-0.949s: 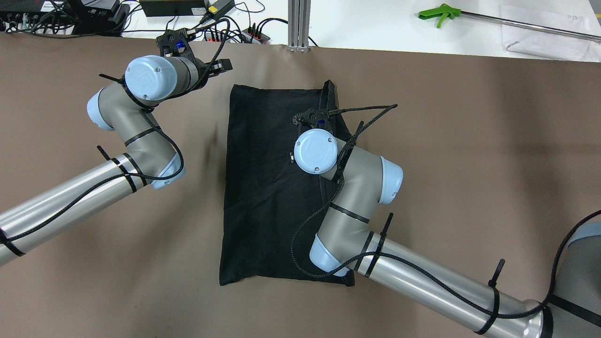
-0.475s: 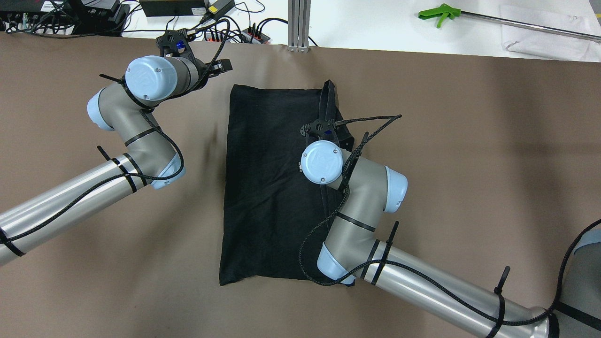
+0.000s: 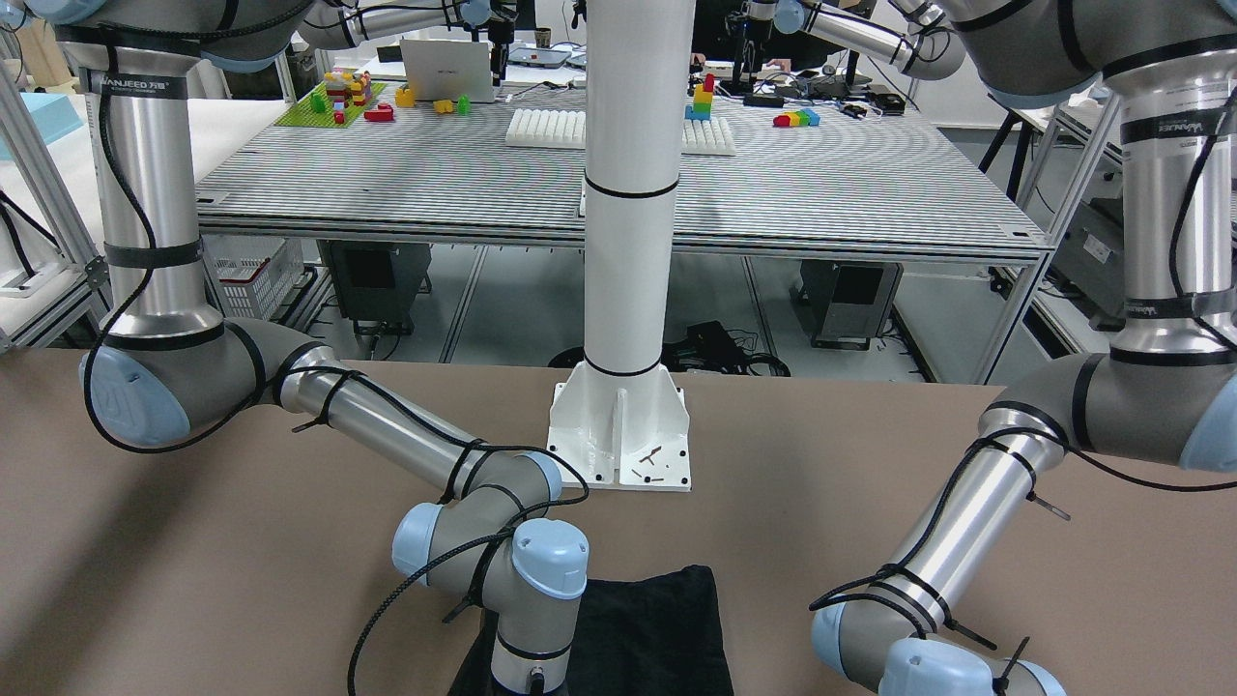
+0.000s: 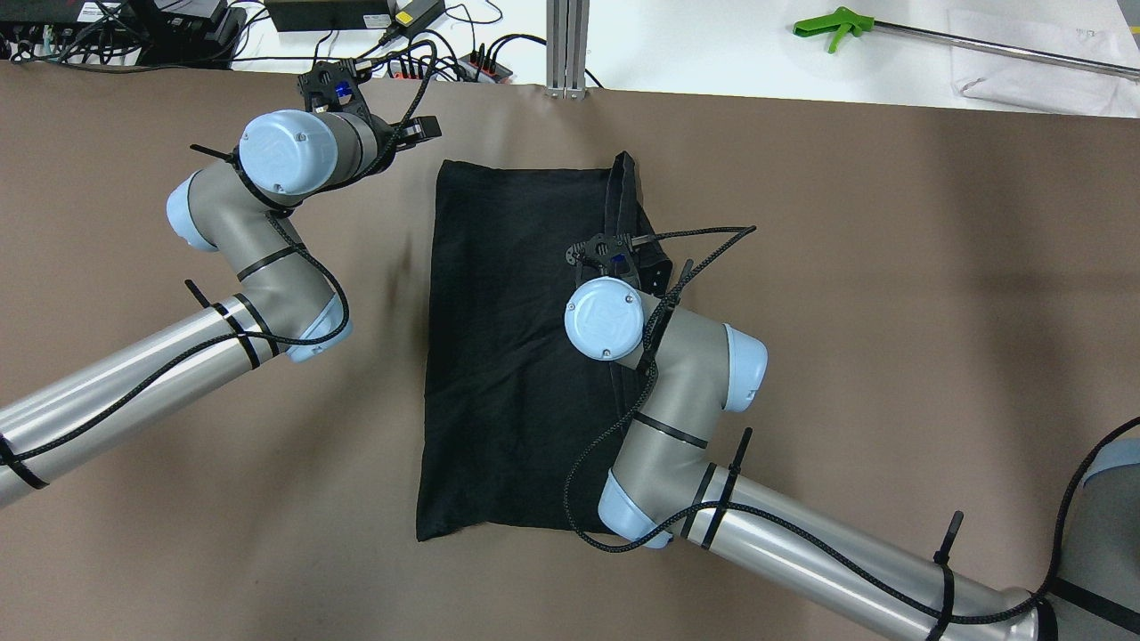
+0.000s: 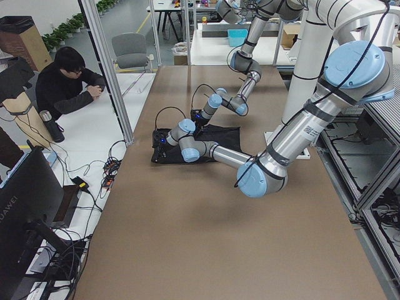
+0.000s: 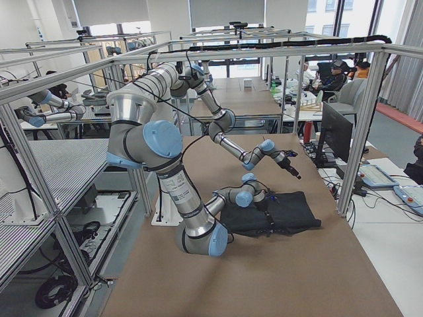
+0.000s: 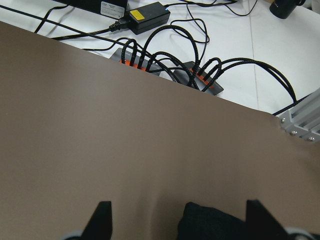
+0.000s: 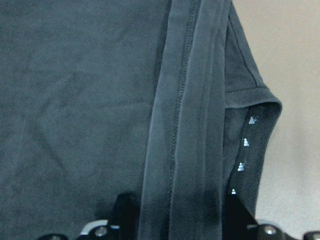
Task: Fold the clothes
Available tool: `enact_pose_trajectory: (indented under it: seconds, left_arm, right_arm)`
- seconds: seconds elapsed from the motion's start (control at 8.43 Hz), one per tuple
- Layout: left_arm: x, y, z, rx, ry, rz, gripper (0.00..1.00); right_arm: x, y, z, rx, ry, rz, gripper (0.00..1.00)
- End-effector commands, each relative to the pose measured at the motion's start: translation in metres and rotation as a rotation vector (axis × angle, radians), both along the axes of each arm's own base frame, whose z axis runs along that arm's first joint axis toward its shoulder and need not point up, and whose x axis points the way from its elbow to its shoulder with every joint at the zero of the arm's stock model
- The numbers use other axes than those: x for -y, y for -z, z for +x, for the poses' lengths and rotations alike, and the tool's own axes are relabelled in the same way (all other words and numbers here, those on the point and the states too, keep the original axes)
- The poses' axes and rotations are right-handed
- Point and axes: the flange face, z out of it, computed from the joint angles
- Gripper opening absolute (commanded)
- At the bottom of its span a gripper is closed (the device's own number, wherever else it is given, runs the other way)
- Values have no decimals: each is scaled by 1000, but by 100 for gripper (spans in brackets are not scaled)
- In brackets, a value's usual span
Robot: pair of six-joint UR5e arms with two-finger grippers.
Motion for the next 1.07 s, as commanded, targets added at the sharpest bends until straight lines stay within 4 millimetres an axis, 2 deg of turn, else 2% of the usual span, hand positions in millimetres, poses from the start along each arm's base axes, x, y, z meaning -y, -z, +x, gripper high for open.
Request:
enact_pose_trajectory:
  seconds: [0.0,0.47,0.95]
  left_arm:
    - [-1,-1,1,-1,0,-3,94]
    - [-2,-2,1,-6,2,-3,94]
    - [-2,-1,0,-6,4,-1,94]
  right_arm:
    - [-1,-1,1,-2,2,2,46]
    - [-1,5,3,4,9,10,44]
    - [-1,-8,5,-11,10,4,43]
